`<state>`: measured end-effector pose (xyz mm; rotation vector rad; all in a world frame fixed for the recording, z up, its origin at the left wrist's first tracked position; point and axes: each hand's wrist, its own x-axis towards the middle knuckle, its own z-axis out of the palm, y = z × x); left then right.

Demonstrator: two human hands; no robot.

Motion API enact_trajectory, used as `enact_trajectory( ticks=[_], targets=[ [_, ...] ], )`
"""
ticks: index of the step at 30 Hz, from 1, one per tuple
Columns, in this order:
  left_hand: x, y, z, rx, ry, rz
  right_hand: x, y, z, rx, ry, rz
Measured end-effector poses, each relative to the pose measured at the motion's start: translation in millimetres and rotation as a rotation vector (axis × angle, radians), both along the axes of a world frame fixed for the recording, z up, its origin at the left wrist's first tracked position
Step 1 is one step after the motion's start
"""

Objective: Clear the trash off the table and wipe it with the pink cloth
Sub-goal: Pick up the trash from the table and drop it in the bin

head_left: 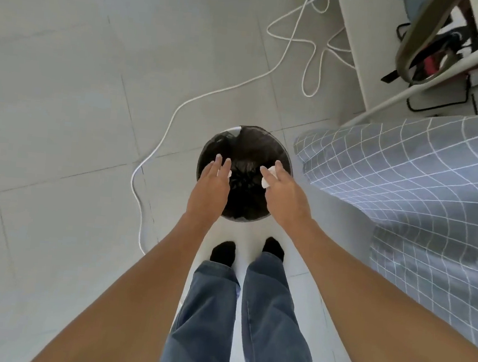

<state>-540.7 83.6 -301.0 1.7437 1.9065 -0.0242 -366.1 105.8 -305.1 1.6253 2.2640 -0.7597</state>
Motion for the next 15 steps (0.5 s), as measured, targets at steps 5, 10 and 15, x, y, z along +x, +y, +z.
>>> enact_trajectory(
  ticks=[5,10,15],
  targets=[
    [1.2,-5.1,-22.2,-0.027,0.011,0.004,0.1,-1.0,-25.2,-0.066,-0.064,-0.028],
    [4.0,-2.9,-24.3,-0.041,-0.015,0.018,12.4,-1.7,-32.2,-0.099,-0.115,-0.025],
    [13.2,3.5,-22.1,-0.045,-0.031,0.030,20.9,2.2,-22.0,-0.108,-0.137,-0.055]
  ],
)
